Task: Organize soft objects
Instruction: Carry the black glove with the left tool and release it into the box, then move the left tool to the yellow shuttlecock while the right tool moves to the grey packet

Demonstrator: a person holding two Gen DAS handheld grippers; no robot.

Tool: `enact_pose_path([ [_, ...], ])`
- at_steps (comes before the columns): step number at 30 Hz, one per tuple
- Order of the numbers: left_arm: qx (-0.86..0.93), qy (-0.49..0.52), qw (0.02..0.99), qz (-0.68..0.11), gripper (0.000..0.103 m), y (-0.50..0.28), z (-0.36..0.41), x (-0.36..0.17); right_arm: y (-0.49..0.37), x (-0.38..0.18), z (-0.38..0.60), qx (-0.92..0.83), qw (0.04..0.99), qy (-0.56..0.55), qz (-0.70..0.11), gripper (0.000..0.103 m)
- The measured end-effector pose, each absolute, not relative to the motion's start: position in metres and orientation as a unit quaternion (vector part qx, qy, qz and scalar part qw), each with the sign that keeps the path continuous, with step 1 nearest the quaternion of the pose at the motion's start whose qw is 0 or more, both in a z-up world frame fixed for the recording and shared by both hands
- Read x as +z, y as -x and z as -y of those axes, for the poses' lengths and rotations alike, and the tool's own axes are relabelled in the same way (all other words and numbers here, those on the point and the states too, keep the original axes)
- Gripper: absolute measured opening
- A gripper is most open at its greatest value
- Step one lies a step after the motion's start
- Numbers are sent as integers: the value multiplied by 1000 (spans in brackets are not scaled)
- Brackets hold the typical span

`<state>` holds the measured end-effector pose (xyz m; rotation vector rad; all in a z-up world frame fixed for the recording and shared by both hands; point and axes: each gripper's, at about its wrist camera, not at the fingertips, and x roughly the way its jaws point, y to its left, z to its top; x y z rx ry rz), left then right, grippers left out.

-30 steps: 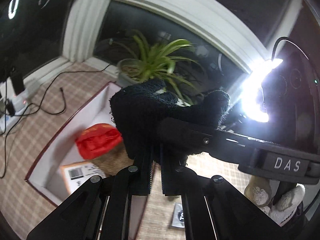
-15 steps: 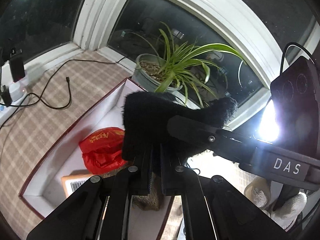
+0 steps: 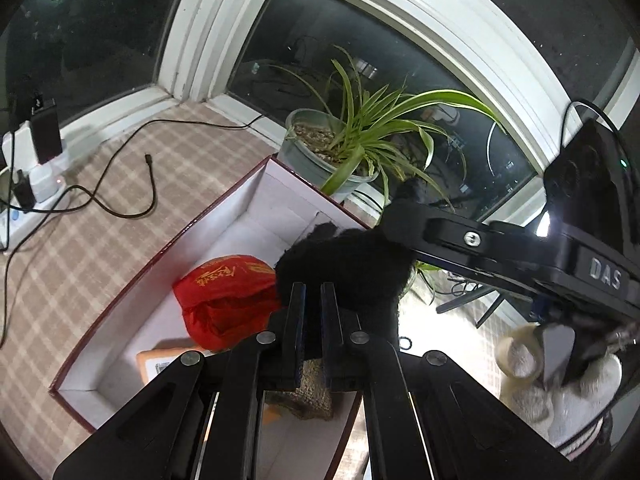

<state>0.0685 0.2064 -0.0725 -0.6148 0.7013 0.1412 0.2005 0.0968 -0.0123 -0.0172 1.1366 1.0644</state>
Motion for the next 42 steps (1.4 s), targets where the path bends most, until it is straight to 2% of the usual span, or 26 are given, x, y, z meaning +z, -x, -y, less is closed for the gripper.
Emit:
enact_pose_path([
  [1, 66, 297, 892, -336, 3, -67, -207, -72, -201, -15, -101, 483, 705, 15, -519, 66],
  [9, 28, 296, 894, -335, 3, -68, -198, -69, -204, -23, -108, 476, 697, 0, -536, 66],
  [13, 25, 298, 897, -325, 3, -68, -197, -62, -209, -1, -113, 489, 699, -22, -521, 66],
  [22, 31, 281, 907, -314, 3, -54, -198, -43, -203, 31, -110, 497, 713, 4, -494, 66],
  [26, 30, 263, 912, -313, 4, -43, -191, -36, -200, 38, -84, 488, 725, 5, -486, 66],
  [33, 20, 220, 921, -321, 13, -19, -166, -31, -175, 49, -16, 464, 763, 45, -448, 66],
  [42, -25, 166, 919, -356, 15, -4, -112, -51, -133, 9, 89, 401, 788, 44, -466, 66],
])
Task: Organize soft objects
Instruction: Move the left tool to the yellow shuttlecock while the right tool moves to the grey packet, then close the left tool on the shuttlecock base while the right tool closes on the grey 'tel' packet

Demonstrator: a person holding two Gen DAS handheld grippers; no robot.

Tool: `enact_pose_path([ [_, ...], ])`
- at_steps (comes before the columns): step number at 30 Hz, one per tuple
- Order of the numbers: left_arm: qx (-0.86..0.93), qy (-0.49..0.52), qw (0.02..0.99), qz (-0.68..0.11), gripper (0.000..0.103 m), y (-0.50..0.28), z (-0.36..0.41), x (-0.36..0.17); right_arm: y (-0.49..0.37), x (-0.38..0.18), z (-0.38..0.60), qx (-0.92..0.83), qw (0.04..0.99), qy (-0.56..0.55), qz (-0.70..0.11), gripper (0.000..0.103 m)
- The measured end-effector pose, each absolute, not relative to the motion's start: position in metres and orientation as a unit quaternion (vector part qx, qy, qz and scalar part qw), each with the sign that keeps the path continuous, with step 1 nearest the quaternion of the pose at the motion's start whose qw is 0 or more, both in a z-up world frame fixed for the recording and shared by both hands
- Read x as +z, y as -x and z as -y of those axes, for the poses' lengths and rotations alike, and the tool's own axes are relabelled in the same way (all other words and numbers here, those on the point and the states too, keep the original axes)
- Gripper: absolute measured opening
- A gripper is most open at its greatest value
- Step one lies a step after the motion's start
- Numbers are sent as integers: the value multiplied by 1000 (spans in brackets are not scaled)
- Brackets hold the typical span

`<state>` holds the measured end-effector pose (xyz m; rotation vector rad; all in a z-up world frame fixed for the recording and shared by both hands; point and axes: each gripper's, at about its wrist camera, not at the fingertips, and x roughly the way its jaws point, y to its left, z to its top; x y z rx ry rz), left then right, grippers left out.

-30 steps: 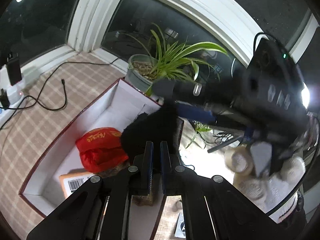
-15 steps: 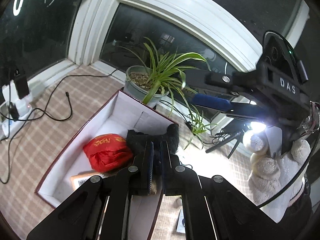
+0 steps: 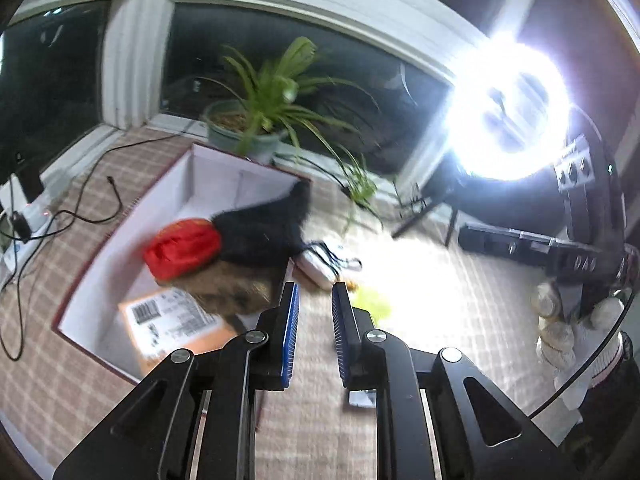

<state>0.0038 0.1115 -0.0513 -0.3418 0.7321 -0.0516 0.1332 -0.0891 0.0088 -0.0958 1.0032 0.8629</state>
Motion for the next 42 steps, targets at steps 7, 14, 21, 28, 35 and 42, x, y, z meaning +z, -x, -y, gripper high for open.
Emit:
enact_pose_path([
  [7, -75, 144, 907, -389, 26, -10, -74, -81, -111, -64, 160, 337, 773, -20, -537, 66],
  [14, -110, 113, 886, -436, 35, -35, -33, -120, -96, -122, 173, 315, 743, -75, -586, 66],
  [21, -108, 144, 871, -457, 35, -62, -32, -142, -94, -151, 157, 321, 716, -97, -612, 55],
  [28, -95, 123, 866, -475, 47, -90, -25, -163, -91, -167, 147, 323, 704, -91, -626, 49],
  [35, -94, 109, 856, -497, 47, -116, -20, -182, -91, -172, 139, 325, 701, -86, -629, 45],
  [42, -95, 88, 855, -502, 47, -127, -9, -191, -93, -173, 122, 326, 703, -61, -630, 36],
])
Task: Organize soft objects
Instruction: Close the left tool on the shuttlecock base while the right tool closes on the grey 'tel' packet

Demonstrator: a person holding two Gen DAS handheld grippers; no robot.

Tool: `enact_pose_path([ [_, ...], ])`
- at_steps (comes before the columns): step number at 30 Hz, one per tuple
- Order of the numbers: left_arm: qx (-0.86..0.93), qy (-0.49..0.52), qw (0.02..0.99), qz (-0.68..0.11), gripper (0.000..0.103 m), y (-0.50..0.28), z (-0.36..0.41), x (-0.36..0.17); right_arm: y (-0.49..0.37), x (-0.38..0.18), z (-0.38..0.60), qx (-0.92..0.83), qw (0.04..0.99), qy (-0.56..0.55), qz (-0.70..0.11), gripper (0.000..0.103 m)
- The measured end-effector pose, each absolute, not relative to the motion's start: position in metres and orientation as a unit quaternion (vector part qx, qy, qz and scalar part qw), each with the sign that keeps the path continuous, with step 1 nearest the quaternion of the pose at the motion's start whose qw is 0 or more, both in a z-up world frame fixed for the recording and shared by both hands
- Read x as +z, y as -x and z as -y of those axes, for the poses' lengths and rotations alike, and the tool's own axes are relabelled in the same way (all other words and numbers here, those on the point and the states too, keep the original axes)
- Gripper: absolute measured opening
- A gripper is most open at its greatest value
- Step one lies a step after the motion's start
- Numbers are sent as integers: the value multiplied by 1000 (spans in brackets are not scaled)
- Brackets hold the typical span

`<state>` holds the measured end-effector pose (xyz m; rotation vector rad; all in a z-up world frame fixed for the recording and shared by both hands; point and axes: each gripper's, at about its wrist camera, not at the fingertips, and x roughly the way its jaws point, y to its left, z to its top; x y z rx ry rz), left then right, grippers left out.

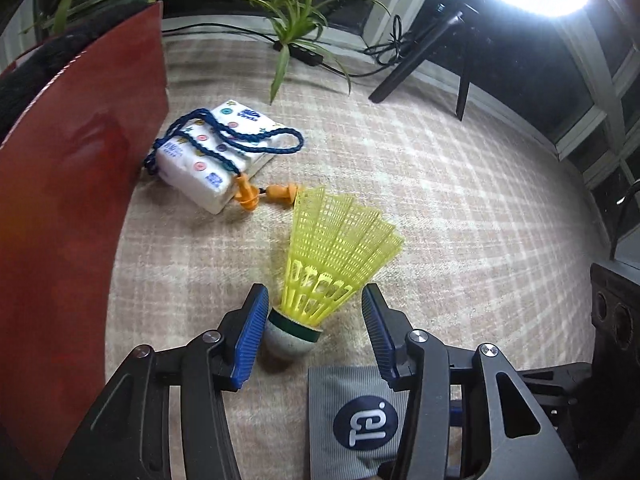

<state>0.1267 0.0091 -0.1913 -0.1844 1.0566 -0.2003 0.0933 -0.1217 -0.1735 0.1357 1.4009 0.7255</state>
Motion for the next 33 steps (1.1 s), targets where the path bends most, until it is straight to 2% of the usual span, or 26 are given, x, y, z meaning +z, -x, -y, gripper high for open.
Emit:
enact_pose_path([
  [2, -94, 87, 855, -502, 47, -130, -8, -193, -96, -174, 119, 323, 705, -58, -629, 33],
  [3, -92, 85, 856, -501, 47, -131, -8, -193, -97, -175, 118, 320, 706, -56, -629, 27],
  [4, -91, 84, 857, -500, 43, -132, -8, -193, -99, -177, 117, 316, 706, -54, -631, 20],
  [5, -88, 83, 858, -500, 40, -133, -8, -193, -101, -179, 116, 313, 707, -54, -632, 17],
  [7, -84, 78, 859, -499, 26, -135, -7, -193, -102, -180, 115, 311, 708, -55, -631, 15],
  [17, -67, 90, 866, -488, 26, -127, -17, -192, -94, -174, 137, 304, 720, -61, -621, 11],
  [33, -88, 104, 885, -446, 26, -50, -14, -150, -70, -131, 202, 260, 766, -76, -583, 10],
])
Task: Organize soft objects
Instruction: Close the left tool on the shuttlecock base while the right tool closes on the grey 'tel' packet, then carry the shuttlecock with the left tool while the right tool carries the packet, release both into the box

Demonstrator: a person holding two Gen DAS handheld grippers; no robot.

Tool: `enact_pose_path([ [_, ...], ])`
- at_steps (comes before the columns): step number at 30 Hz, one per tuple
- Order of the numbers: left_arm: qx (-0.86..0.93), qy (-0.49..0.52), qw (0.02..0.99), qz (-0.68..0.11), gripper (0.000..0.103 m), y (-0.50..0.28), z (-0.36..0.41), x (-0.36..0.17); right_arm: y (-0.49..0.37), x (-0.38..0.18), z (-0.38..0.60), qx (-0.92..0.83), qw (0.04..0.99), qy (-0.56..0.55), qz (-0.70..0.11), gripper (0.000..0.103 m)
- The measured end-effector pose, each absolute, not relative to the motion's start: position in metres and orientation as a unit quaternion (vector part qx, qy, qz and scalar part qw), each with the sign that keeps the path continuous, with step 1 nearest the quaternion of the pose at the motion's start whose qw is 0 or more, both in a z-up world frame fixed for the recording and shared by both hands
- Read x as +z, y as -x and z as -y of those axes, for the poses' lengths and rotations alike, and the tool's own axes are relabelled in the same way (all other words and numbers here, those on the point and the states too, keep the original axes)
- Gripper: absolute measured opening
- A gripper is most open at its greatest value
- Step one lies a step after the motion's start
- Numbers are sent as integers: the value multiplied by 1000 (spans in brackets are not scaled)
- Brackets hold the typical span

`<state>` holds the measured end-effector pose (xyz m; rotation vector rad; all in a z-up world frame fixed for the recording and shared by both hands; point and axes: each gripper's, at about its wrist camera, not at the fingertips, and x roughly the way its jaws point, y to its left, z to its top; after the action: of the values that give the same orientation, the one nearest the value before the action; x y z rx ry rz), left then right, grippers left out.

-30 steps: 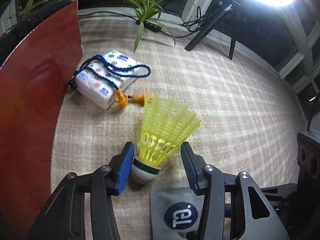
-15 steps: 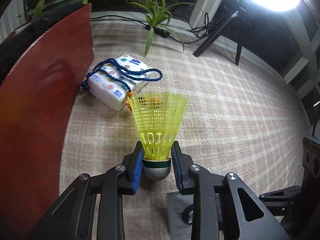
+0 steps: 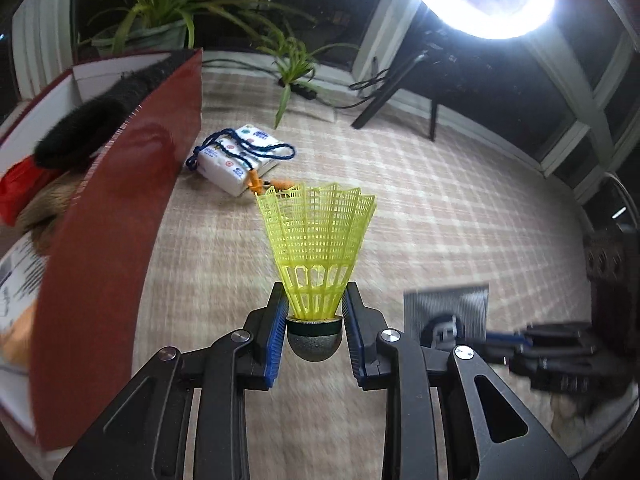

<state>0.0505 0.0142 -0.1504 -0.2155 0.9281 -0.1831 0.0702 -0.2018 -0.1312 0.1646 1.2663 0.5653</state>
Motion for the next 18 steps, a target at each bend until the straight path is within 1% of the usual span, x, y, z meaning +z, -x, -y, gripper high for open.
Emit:
enact_pose_path([
  [7, -97, 127, 901, -404, 26, -11, -39, -106, -62, -81, 196, 272, 792, -72, -542, 10],
  [10, -91, 128, 909, -387, 26, 1, -61, -86, -56, -59, 178, 286, 800, -74, -522, 10],
  [14, -77, 114, 918, -372, 26, 10, -101, -60, -43, -35, 145, 307, 806, -68, -501, 10],
  [18, -58, 88, 926, -363, 26, 6, -137, -45, -29, -22, 108, 329, 806, -64, -488, 10],
])
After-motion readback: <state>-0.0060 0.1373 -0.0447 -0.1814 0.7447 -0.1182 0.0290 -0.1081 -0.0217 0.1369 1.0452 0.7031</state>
